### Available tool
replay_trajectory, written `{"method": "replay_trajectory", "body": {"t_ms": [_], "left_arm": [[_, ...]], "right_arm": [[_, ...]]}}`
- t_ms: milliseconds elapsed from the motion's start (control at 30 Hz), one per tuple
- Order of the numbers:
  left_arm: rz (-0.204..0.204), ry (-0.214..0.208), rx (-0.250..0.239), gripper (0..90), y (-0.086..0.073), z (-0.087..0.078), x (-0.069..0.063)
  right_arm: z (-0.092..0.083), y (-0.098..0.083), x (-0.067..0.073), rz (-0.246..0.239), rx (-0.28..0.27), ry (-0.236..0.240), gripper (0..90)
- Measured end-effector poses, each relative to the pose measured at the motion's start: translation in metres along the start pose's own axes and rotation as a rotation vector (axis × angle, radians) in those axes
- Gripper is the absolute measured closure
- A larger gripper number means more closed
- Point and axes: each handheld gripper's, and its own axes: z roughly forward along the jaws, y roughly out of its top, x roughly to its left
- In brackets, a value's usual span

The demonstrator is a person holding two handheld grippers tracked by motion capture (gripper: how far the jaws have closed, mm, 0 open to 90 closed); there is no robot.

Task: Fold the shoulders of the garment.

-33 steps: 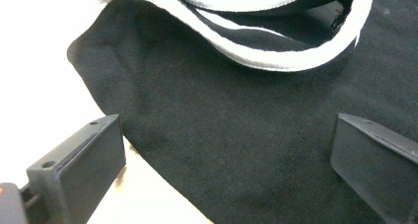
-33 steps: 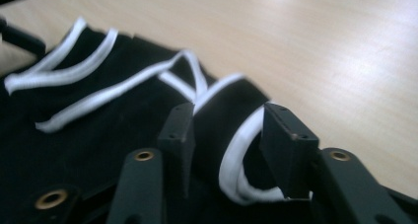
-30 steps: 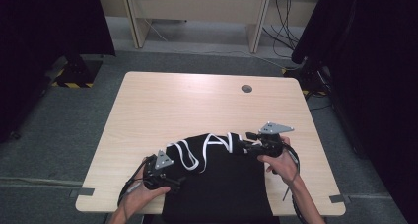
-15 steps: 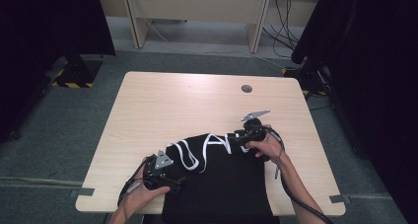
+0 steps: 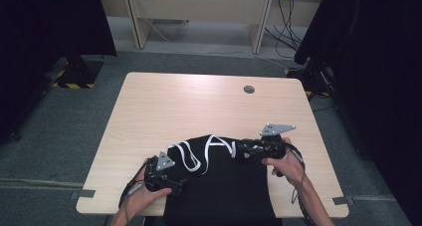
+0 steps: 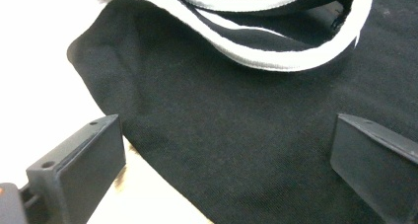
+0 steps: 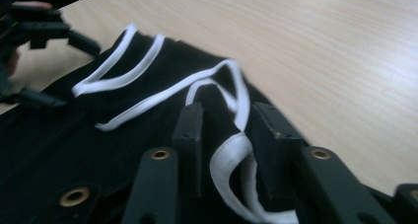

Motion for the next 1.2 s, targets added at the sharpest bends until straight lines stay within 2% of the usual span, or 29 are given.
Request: {"method": "replay_trajectory", "body": {"t_ms": [133,233,367,633,833,900,1067,1200], "left_arm": [[0.0,0.0,0.0,0.0,0.0,0.0,0.0],[0.0,0.001,0.0,0.0,0.0,0.0,0.0],[0.0,0.001,0.0,0.0,0.0,0.0,0.0],[0.0,0.002,0.0,0.0,0.0,0.0,0.0],[-0.001,0.002,0.0,0.0,0.0,0.0,0.0],[-0.002,0.003,0.0,0.0,0.0,0.0,0.0],[-0.006,0.006,-0.001,0.0,0.0,0.0,0.0],[-0.007,0.007,-0.001,0.0,0.0,0.0,0.0]], "right_arm": [[-0.013,-0.013,0.014,-0.022,-0.001,0.003,56.1],[-0.022,-0.019,0.015,-0.022,-0.014,-0.028,54.2],[-0.022,-0.026,0.009,-0.021,0.023,-0.11,52.6],[0.0,-0.048,0.0,-0.016,0.129,-0.179,51.3],[0.008,-0.052,-0.014,0.002,0.122,-0.239,51.1],[0.009,-0.049,-0.021,0.004,0.122,-0.281,49.2],[0.012,-0.045,-0.036,0.046,0.105,-0.31,51.5],[0.017,-0.038,-0.041,0.057,0.113,-0.333,51.8]]}}
